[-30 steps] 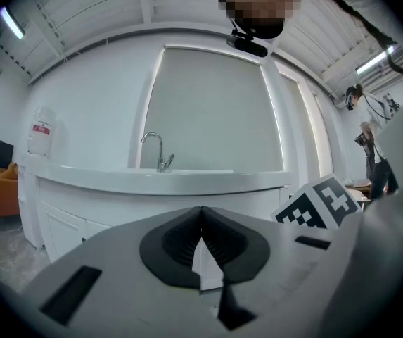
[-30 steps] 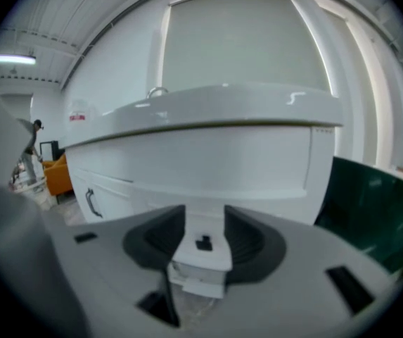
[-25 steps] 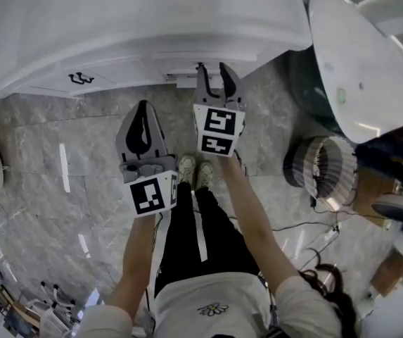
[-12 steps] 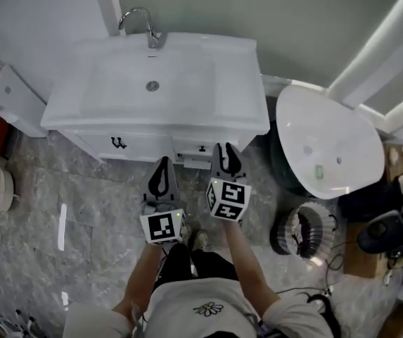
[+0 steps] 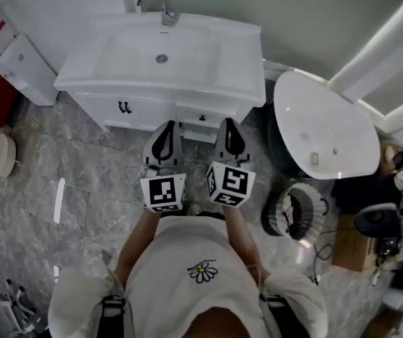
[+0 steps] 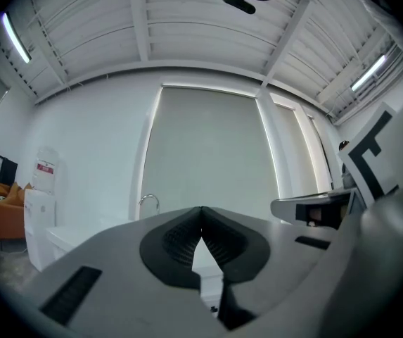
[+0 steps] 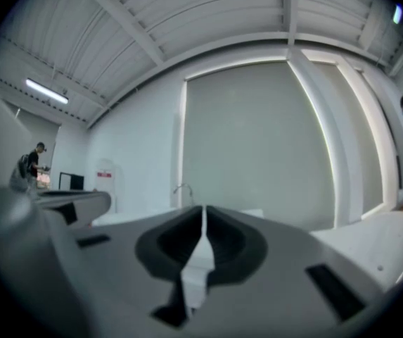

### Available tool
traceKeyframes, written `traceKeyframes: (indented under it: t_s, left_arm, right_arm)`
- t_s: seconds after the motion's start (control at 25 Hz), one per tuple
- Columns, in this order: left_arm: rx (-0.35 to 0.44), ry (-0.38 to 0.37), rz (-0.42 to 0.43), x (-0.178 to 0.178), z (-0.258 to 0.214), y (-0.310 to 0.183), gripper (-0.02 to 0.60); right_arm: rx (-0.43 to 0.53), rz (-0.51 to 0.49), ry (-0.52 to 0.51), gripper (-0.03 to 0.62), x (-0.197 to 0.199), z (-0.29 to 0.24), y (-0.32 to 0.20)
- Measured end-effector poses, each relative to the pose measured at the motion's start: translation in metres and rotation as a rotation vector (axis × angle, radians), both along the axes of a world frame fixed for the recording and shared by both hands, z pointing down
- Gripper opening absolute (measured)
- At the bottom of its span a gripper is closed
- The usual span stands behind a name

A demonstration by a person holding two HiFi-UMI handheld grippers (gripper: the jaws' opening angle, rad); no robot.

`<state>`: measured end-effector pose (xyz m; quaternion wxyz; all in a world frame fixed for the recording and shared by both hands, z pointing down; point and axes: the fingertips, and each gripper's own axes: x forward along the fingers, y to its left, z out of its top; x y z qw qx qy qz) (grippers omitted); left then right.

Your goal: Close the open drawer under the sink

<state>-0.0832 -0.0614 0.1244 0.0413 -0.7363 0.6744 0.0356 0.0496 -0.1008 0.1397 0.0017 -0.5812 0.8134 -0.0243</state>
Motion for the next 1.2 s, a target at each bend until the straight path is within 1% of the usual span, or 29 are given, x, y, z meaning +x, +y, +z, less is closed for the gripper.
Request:
traceKeyframes:
  t_s: [0.12,0.28,0.48,0.56,0.72,0.84,0.92,1.2]
  left_arm:
    - [-0.001,-0.034,0.026,0.007,0.007,0.009,0.021]
    - [0.006,0.009,0.034,0.016,0.007,0.013,0.021]
    - [0.034,-0.014,0.057,0.029,0.000,0.013,0.021]
    - [0.031,-0.010,0.058,0.031,0.002,0.016,0.021]
    - [0.023,-0.032,0.051,0.030,0.009,0.024,0.021]
    - [0.006,-0.002,0.028,0.022,0.014,0.028,0.021]
    - [0.001,-0.003,0.026,0.021,0.018,0.031,0.021]
    - [0.008,0.005,0.057,0.039,0.019,0.033,0.021]
  right_arm:
    - [0.011,0.001,0.029,0.038,0.001,0.006,0.020]
    - [0.033,-0.009,0.090,0.037,0.009,0.012,0.037]
    - [0.017,-0.011,0.085,0.038,0.019,0.019,0.045]
    - [0.013,-0.022,0.084,0.037,0.019,0.021,0.047]
    - [0.012,-0.032,0.088,0.029,0.019,0.026,0.051]
    - [0.002,-0.029,0.088,0.029,0.021,0.030,0.054]
    - [-0.010,-0.023,0.085,0.029,0.025,0.034,0.057]
    - [-0.017,-0.017,0.093,0.029,0.032,0.038,0.055]
